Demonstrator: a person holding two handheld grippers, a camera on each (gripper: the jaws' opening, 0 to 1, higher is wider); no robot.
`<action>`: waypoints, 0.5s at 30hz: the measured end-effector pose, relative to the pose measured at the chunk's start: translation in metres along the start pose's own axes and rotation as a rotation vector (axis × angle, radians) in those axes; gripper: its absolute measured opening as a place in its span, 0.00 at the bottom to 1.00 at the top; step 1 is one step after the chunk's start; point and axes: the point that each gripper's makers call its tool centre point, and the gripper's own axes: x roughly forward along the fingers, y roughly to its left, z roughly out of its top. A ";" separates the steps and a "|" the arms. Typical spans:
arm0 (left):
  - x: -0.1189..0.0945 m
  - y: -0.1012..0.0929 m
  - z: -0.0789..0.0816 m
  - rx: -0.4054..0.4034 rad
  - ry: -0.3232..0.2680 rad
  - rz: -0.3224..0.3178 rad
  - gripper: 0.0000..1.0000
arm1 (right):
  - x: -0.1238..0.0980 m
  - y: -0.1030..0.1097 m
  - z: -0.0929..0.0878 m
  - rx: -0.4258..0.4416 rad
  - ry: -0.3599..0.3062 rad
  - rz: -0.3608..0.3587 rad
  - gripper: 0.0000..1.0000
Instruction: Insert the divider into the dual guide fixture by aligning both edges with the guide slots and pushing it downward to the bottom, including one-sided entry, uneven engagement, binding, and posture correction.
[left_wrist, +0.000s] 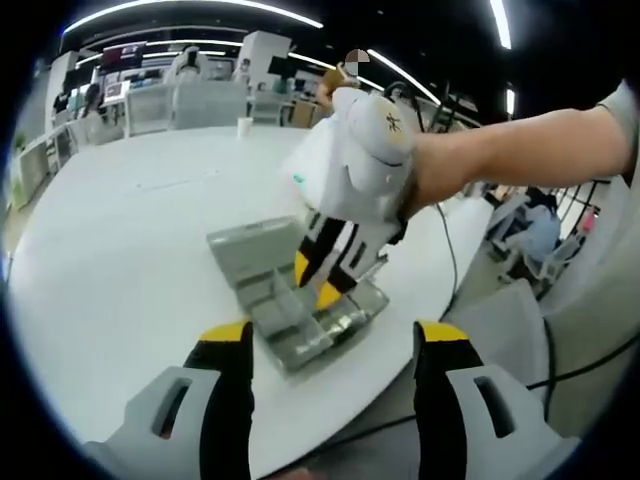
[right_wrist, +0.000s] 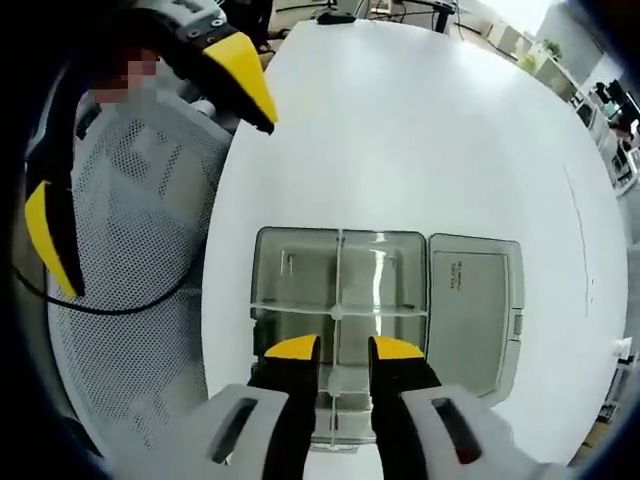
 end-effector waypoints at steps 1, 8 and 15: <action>0.000 0.000 0.000 0.002 -0.001 0.001 0.64 | 0.000 -0.001 -0.001 0.020 -0.012 -0.005 0.18; 0.000 0.004 -0.002 0.015 0.000 0.013 0.66 | -0.006 -0.004 -0.005 0.093 -0.075 -0.031 0.23; 0.002 0.009 -0.003 0.019 0.000 0.036 0.71 | -0.012 -0.003 -0.009 0.178 -0.132 -0.047 0.29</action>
